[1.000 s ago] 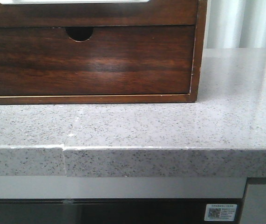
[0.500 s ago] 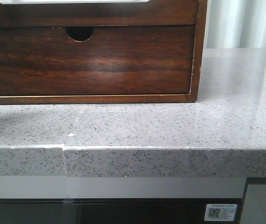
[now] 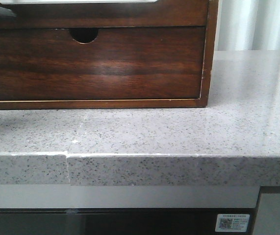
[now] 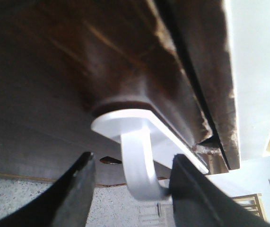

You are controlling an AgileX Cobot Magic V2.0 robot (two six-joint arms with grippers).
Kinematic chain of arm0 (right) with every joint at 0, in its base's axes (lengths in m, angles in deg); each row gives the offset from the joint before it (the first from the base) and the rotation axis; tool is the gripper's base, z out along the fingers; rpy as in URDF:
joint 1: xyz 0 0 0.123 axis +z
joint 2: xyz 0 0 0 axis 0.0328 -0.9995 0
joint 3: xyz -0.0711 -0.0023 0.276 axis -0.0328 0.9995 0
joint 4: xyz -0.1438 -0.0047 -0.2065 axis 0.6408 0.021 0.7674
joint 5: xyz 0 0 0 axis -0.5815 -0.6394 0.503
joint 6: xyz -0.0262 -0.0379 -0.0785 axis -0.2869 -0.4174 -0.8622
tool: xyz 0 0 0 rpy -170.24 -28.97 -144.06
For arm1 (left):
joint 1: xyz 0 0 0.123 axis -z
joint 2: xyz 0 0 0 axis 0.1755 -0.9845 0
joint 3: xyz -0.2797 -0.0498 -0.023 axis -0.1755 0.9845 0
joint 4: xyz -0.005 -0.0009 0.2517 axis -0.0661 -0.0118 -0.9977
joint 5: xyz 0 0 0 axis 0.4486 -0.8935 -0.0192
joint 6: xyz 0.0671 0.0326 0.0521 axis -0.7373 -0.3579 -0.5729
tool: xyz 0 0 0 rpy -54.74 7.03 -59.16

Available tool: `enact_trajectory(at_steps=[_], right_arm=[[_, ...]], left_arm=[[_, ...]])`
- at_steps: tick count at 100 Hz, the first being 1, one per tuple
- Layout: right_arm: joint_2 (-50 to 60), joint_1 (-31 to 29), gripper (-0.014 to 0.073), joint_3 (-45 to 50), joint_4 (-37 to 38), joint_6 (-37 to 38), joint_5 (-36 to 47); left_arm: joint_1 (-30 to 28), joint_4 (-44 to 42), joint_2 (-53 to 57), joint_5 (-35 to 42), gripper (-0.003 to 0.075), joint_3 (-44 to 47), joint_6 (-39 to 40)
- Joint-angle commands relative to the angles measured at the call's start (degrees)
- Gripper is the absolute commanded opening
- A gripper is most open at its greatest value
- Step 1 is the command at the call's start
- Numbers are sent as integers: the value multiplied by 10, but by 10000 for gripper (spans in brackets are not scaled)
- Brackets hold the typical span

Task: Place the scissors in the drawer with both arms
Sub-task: 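Grasp the white drawer handle with the left gripper, then pull the drawer open toward the robot with the left gripper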

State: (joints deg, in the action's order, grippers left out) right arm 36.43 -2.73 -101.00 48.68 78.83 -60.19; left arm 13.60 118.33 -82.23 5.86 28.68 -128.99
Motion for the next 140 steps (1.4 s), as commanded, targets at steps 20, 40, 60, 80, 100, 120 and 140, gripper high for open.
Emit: enact_trajectory(at_steps=[20,40,60,80,100,120,140], right_arm=[[-6,-3,568,-19,0,-1,52],[-6,-3,568,-19,0,-1,53],[-6,-3,568,-19,0,-1,53],[-6,-3,568,-19,0,-1,53],[-6,-3,568,-19,0,-1,53],[-6,-3,568,-19,0,-1,52],[-6,-3,568,-19,0,-1,46]], left_arm=[[1,52,-27,-54,230,-41,-6],[1,52,-36,-69,195,-45,-6],[0,51,-36,-100,146,-45,-8],[0,28,-36,-148,122,-43,-8],[0,0,-10,-164,113,-27,-8],[0,-14,43,-166,113,16,-8],[0,-41,115,-166,113,69,-8]])
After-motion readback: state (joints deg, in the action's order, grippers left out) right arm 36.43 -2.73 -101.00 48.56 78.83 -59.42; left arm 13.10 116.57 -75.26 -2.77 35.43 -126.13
